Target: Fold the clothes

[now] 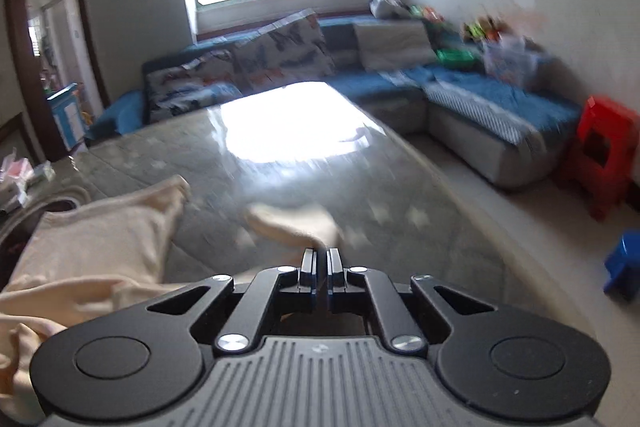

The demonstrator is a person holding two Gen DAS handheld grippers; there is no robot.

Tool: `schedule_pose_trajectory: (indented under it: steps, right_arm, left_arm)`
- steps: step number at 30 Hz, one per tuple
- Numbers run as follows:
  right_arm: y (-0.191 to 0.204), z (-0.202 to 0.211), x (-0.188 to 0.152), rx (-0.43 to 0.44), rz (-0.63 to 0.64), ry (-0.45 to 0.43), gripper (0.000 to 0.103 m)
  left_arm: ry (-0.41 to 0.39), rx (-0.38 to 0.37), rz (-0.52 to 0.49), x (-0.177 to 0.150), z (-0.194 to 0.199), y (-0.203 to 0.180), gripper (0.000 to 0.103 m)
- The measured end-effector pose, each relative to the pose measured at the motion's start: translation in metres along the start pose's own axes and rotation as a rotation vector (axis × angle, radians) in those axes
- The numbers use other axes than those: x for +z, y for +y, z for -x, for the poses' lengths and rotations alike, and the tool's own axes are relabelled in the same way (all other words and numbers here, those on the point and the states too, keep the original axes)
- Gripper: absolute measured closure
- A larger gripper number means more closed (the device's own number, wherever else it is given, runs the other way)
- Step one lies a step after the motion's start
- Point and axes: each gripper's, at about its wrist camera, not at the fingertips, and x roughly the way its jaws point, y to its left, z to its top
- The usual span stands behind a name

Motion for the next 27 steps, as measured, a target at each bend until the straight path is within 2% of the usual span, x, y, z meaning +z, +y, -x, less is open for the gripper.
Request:
schedule_pose_trajectory:
  steps: [2, 5, 9, 12, 13, 15, 16, 17, 22, 24, 27]
  right_arm:
    - [-0.017, -0.005, -0.015, -0.056, -0.033, 0.041, 0.098]
    - [-0.021, -0.003, -0.018, -0.072, -0.026, 0.03, 0.095]
    - [-0.023, 0.003, -0.018, -0.063, -0.009, -0.003, 0.093]
    - [-0.008, 0.004, -0.014, -0.001, 0.04, -0.019, 0.07]
    - [-0.002, 0.002, -0.013, 0.015, 0.066, -0.021, 0.064]
    - [0.008, -0.003, -0.013, 0.027, 0.125, -0.021, 0.06]
    - [0.019, -0.008, -0.014, 0.029, 0.179, -0.009, 0.052]
    - [0.024, -0.012, -0.015, 0.024, 0.198, -0.002, 0.048]
    - [0.041, -0.032, -0.022, -0.004, 0.294, 0.046, 0.044]
    - [0.034, -0.035, -0.023, -0.05, 0.283, 0.042, 0.044]
    - [0.011, -0.032, -0.018, -0.135, 0.19, 0.027, 0.044]
  left_arm:
    - [0.023, 0.016, 0.025, -0.007, -0.002, 0.01, 0.089]
    - [0.024, 0.042, 0.033, -0.012, 0.005, 0.015, 0.079]
    - [-0.004, 0.033, -0.036, -0.017, 0.022, 0.009, 0.073]
    - [-0.037, 0.005, -0.102, -0.022, 0.037, 0.002, 0.063]
    - [-0.039, -0.02, -0.12, -0.024, 0.042, -0.002, 0.063]
    - [-0.04, -0.082, -0.163, -0.027, 0.05, -0.013, 0.063]
    - [-0.043, -0.116, -0.19, -0.029, 0.054, -0.02, 0.063]
    - [-0.042, -0.154, -0.216, -0.031, 0.056, -0.029, 0.063]
    - [-0.016, -0.341, -0.356, -0.042, 0.054, -0.079, 0.064]
    - [-0.002, -0.401, -0.41, -0.047, 0.05, -0.098, 0.065]
    - [0.006, -0.477, -0.495, -0.055, 0.044, -0.124, 0.064]
